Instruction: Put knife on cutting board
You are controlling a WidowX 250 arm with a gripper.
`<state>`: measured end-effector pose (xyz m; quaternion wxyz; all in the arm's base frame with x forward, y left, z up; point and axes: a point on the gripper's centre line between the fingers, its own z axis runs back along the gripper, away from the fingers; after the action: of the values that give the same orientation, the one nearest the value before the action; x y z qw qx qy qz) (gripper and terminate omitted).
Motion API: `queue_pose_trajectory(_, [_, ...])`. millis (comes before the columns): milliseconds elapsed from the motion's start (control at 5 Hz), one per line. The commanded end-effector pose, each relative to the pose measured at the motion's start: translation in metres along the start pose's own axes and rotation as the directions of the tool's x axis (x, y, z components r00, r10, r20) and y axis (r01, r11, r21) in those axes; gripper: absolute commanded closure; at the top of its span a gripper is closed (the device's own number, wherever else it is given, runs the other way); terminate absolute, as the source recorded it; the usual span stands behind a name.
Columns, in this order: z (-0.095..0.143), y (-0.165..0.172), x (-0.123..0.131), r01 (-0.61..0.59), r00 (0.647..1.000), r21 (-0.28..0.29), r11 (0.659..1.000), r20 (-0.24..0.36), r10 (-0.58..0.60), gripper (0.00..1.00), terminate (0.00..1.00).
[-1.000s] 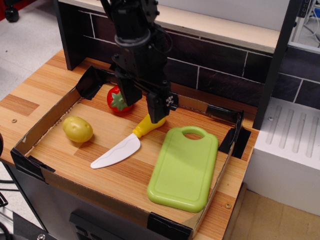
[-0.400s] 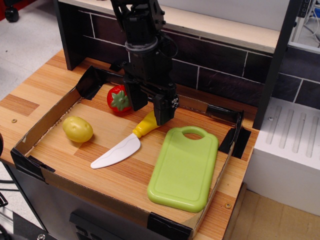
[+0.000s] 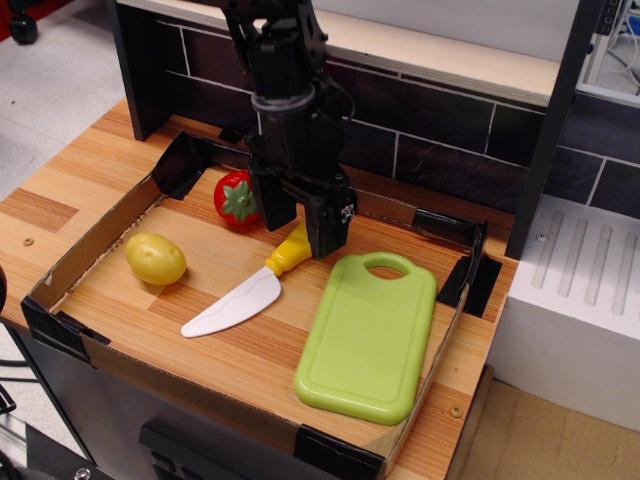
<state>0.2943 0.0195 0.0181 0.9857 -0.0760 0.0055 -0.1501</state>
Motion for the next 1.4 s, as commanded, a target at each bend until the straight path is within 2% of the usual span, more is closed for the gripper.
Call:
queue_pose_trajectory(0, [0.001, -0.001, 0.008, 0.011, 0.999, 0.045, 0.999, 0.032, -0.013, 0.0, 0.0])
queue_pose_trajectory(200, [-0.004, 0.0, 0.01, 0.002, 1.0, 0.074, 0.997, 0.021, -0.004, 0.0, 0.0])
queue_pose_trajectory(400, [-0.011, -0.002, 0.009, 0.015, 1.0, 0.108, 0.994, 0.015, -0.017, 1.0, 0.0])
queue_pose_trajectory(800, [-0.012, -0.006, 0.01, 0.027, 0.999, 0.108, 0.994, 0.019, -0.03, 1.0, 0.0])
queue_pose_trajectory(1000, [-0.002, -0.011, 0.007, 0.018, 1.0, 0.095, 0.995, 0.024, -0.02, 1.0, 0.0])
queue_pose_trajectory(1200, [0.017, -0.028, 0.009, -0.033, 0.998, 0.069, 0.997, 0.058, 0.029, 1.0, 0.0])
